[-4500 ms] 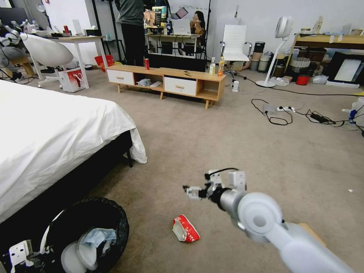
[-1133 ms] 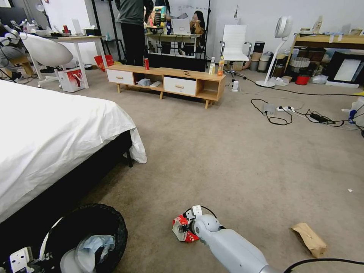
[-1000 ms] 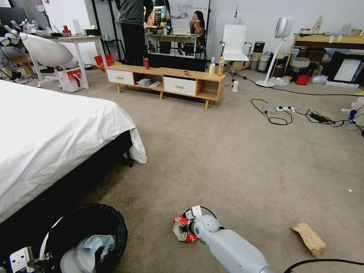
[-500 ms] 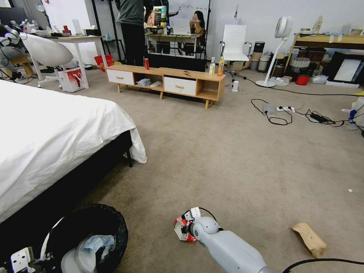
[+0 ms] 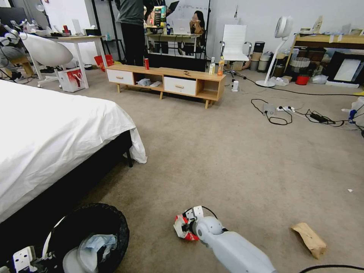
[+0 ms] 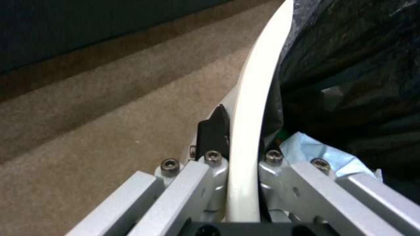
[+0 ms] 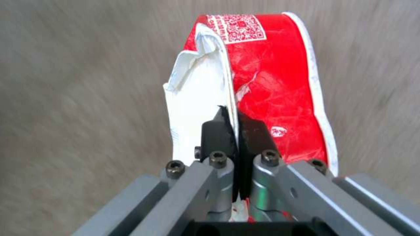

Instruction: Pick up the trash bin and place the garbage on the floor into it.

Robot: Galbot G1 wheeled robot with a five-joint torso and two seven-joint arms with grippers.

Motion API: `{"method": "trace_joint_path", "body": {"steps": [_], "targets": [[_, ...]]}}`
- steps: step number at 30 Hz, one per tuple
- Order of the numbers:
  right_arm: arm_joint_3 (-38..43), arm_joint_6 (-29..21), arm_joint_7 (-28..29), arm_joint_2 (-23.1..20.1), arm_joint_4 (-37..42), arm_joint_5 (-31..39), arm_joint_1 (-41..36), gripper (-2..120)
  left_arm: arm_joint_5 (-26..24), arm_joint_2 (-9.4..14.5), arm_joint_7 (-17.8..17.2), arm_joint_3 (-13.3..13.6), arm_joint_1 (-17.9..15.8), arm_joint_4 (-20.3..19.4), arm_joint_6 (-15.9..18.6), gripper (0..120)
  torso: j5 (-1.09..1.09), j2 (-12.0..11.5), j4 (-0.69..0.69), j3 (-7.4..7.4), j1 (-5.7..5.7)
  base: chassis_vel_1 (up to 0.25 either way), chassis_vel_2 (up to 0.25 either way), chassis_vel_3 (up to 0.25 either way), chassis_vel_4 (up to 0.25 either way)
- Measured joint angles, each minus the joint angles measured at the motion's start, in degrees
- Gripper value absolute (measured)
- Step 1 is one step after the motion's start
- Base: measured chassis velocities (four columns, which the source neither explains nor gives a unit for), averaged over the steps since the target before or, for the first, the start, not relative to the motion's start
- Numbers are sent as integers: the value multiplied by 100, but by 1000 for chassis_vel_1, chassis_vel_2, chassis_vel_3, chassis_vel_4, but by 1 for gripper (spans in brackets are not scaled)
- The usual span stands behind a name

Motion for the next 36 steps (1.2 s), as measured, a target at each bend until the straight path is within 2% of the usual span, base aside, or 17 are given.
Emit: {"method": "trace_joint_path", "body": {"steps": [1,2,4,8,11,18,22,24,28,30,34,36], "targets": [[43,5,99,-234,442,121,6,0,-41,8,-11,15,-17,-18,17,2,-2,0,-2,0,0,0,0,0,0],[43,5,99,-234,442,121,6,0,-41,8,-11,15,-17,-18,17,2,-2,0,-2,0,0,0,0,0,0],[163,5,272,-739,1123,355,60,0,-101,27,-18,24,-58,-58,44,2,-1,0,-1,0,0,0,0,0,0],[275,-1,369,-1083,1635,485,93,0,-232,69,-70,33,-96,-71,44,2,0,0,-2,0,0,0,0,0,0],[439,-53,484,-1497,2545,664,109,0,-566,153,-253,43,-206,-94,44,2,-1,0,-2,0,0,0,0,0,0],[640,-102,721,-1847,3621,906,79,0,-815,283,-412,72,-381,-108,44,2,-1,0,-1,0,0,0,0,0,0],[677,-80,762,-1907,3877,998,104,0,-990,335,-499,80,-406,-145,64,2,-1,0,-2,0,0,0,0,0,0],[685,27,823,-1935,4437,1326,297,0,-1202,450,-583,78,-441,-197,101,2,-2,0,-1,0,0,0,0,0,0],[622,112,860,-1869,4779,1602,521,0,-1247,515,-593,72,-445,-224,107,2,-2,0,-1,0,0,0,0,0,0],[436,236,964,-1701,5083,1987,910,0,-1267,564,-590,99,-427,-264,115,2,-3,0,0,0,0,0,0,0,0],[230,343,1052,-1474,5239,2298,1316,0,-1287,581,-584,108,-424,-293,128,2,-3,0,0,0,0,0,0,0,0],[31,356,1199,-1208,5330,2460,1621,0,-1292,586,-577,109,-422,-312,131,2,-4,0,1,0,0,0,0,0,0]]}}
